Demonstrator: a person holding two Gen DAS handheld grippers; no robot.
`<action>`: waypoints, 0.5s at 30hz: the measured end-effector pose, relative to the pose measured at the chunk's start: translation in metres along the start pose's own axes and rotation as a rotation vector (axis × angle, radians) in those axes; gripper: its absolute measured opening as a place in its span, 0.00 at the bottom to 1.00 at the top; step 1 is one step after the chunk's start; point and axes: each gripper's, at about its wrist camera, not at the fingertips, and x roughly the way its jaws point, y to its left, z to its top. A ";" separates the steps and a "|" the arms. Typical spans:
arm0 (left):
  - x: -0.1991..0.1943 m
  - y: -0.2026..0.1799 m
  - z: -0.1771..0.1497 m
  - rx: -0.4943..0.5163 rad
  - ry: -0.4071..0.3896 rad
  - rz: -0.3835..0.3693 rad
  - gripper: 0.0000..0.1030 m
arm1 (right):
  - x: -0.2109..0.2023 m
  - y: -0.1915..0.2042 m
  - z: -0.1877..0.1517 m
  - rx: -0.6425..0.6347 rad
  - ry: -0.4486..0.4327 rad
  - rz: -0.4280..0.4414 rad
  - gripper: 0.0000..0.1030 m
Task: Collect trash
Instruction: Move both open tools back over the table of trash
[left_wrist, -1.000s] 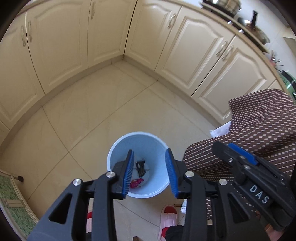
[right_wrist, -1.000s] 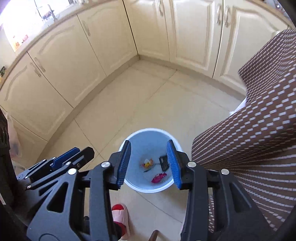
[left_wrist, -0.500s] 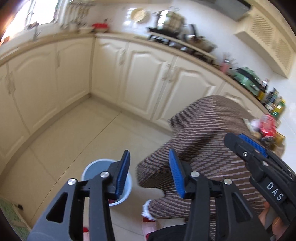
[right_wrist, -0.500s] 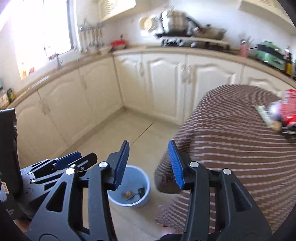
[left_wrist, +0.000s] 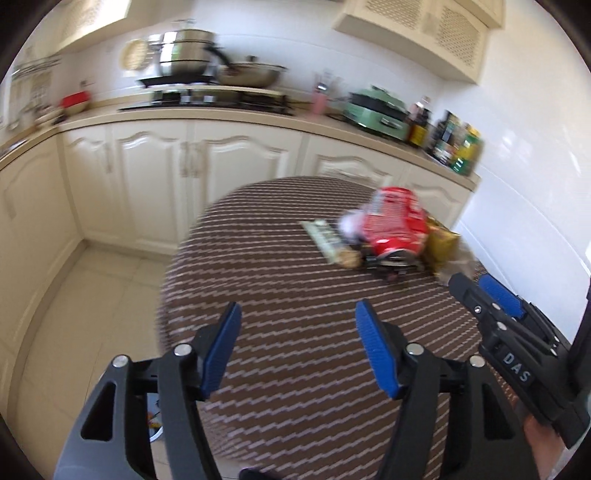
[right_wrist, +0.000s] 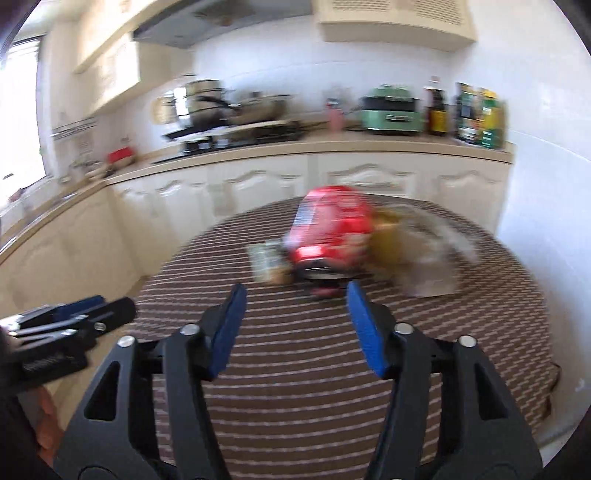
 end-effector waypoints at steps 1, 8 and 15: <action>0.010 -0.011 0.005 0.014 0.010 -0.011 0.67 | 0.003 -0.013 0.002 0.011 0.000 -0.020 0.61; 0.061 -0.057 0.030 0.062 0.060 -0.048 0.67 | 0.043 -0.076 0.021 -0.030 0.058 -0.145 0.70; 0.099 -0.068 0.049 0.046 0.100 -0.072 0.69 | 0.089 -0.088 0.031 -0.134 0.131 -0.117 0.62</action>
